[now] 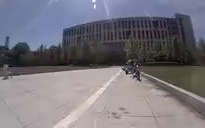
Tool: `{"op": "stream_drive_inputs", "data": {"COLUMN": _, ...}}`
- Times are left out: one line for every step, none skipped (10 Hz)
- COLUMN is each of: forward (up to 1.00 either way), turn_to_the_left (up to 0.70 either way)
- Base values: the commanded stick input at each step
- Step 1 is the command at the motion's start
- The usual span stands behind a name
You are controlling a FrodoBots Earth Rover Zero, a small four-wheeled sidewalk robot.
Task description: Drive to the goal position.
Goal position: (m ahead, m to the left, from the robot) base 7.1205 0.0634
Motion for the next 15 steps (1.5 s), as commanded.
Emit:
{"op": "stream_drive_inputs", "data": {"forward": 0.7, "turn_to_the_left": 0.0}}
{"op": "stream_drive_inputs", "data": {"forward": 0.7, "turn_to_the_left": 0.0}}
{"op": "stream_drive_inputs", "data": {"forward": 0.7, "turn_to_the_left": 0.0}}
{"op": "stream_drive_inputs", "data": {"forward": 0.7, "turn_to_the_left": 0.0}}
{"op": "stream_drive_inputs", "data": {"forward": 0.7, "turn_to_the_left": 0.0}}
{"op": "stream_drive_inputs", "data": {"forward": 0.7, "turn_to_the_left": 0.0}}
{"op": "stream_drive_inputs", "data": {"forward": 0.7, "turn_to_the_left": 0.0}}
{"op": "stream_drive_inputs", "data": {"forward": 0.7, "turn_to_the_left": 0.0}}
{"op": "stream_drive_inputs", "data": {"forward": 0.7, "turn_to_the_left": 0.0}}
{"op": "stream_drive_inputs", "data": {"forward": 0.7, "turn_to_the_left": 0.0}}
{"op": "stream_drive_inputs", "data": {"forward": 0.7, "turn_to_the_left": 0.0}}
{"op": "stream_drive_inputs", "data": {"forward": 0.7, "turn_to_the_left": 0.0}}
{"op": "stream_drive_inputs", "data": {"forward": 0.7, "turn_to_the_left": 0.0}}
{"op": "stream_drive_inputs", "data": {"forward": 0.7, "turn_to_the_left": 0.0}}
{"op": "stream_drive_inputs", "data": {"forward": 0.7, "turn_to_the_left": 0.0}}
